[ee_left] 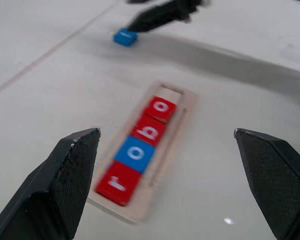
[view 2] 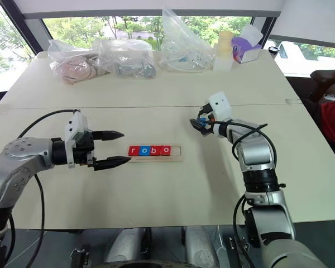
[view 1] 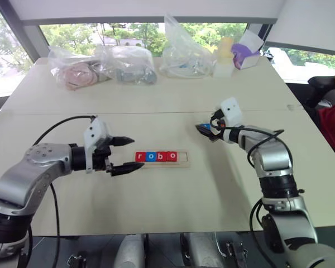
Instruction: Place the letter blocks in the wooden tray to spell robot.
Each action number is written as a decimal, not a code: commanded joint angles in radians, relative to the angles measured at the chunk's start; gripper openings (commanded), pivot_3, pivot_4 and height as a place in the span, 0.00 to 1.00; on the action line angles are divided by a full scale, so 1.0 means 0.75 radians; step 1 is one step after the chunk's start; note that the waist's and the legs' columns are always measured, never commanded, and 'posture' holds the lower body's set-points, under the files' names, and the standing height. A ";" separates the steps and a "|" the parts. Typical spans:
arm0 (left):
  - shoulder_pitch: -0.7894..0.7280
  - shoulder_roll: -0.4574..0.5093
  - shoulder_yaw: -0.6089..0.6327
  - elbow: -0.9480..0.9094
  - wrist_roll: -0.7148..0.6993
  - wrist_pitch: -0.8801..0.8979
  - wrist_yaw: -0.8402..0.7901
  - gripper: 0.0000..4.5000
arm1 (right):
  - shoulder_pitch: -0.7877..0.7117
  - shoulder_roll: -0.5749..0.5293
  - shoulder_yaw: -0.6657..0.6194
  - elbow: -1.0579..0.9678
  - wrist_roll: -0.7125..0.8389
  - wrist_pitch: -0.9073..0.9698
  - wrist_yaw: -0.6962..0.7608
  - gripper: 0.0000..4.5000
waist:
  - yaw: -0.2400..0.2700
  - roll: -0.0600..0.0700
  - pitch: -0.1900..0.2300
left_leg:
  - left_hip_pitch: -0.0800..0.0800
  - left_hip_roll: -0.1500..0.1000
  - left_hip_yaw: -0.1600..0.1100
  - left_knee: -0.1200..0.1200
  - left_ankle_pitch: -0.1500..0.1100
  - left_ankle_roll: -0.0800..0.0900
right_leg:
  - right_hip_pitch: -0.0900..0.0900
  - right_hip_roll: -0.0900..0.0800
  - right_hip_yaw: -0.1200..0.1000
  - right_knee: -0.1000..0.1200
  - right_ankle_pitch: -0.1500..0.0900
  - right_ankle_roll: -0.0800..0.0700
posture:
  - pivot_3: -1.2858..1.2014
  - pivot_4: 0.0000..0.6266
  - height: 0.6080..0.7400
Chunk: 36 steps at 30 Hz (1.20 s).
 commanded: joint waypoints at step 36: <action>-0.158 -0.133 -0.182 0.044 0.144 -0.160 -0.122 1.00 | 0.269 0.184 -0.055 -0.687 0.024 0.513 -0.485 0.26 | 0.011 -0.002 -0.001 | -0.006 -0.001 -0.001 -0.001 0.000 0.000 | -0.003 -0.001 0.000 -0.002 0.000 0.001 | 0.52 0.24 0.96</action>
